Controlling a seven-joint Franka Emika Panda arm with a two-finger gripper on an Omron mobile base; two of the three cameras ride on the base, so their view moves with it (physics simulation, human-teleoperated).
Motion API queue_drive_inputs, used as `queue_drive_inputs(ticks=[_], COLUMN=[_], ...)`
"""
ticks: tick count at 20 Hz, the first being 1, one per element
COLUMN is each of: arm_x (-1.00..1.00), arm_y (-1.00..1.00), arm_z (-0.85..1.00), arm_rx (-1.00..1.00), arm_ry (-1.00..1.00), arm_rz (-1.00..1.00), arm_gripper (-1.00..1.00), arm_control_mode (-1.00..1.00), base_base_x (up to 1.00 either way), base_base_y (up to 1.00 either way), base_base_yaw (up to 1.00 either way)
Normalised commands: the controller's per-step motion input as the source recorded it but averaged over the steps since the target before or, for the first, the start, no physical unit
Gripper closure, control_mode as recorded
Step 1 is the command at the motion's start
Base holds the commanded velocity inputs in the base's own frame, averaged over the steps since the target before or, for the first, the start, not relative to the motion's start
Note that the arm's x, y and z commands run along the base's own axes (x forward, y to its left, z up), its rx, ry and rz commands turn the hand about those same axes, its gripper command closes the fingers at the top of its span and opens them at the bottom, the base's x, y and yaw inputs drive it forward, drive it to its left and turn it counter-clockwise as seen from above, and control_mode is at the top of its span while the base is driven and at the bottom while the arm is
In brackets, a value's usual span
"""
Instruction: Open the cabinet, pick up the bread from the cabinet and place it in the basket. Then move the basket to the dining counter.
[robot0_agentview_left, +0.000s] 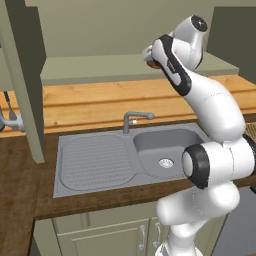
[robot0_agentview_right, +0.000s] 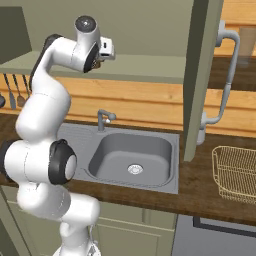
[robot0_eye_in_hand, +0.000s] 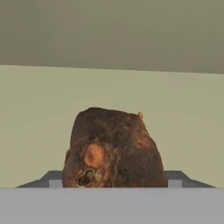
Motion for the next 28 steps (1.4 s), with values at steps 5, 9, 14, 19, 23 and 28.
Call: queue_drive_inputs(ticks=[5, 9, 14, 19, 23, 28], arm_x=[-0.80, -1.00, -0.98, -0.86, -1.00, -0.84], arm_y=[-0.15, -0.11, -0.07, 0.02, 0.04, -0.05], arm_z=[0.00, 0.10, 0.17, 0.45, 0.01, -0.31], arm_rx=[0.01, 0.00, 0.06, 0.01, 0.00, 0.01], arm_ry=[-0.08, 0.16, 0.30, 0.21, 0.52, 0.36], arm_rz=[-0.01, -0.07, -0.15, -0.08, -0.04, 0.00], arm_gripper=[1.00, 1.00, 1.00, 1.00, 1.00, 1.00], arm_control_mode=[-1.00, -1.00, -1.00, -1.00, -1.00, -1.00], base_base_x=[0.00, 0.00, 0.00, 0.00, 0.00, 0.00], base_base_y=[0.00, 0.00, 0.00, 0.00, 0.00, 0.00], base_base_yaw=[0.00, 0.00, 0.00, 0.00, 0.00, 0.00])
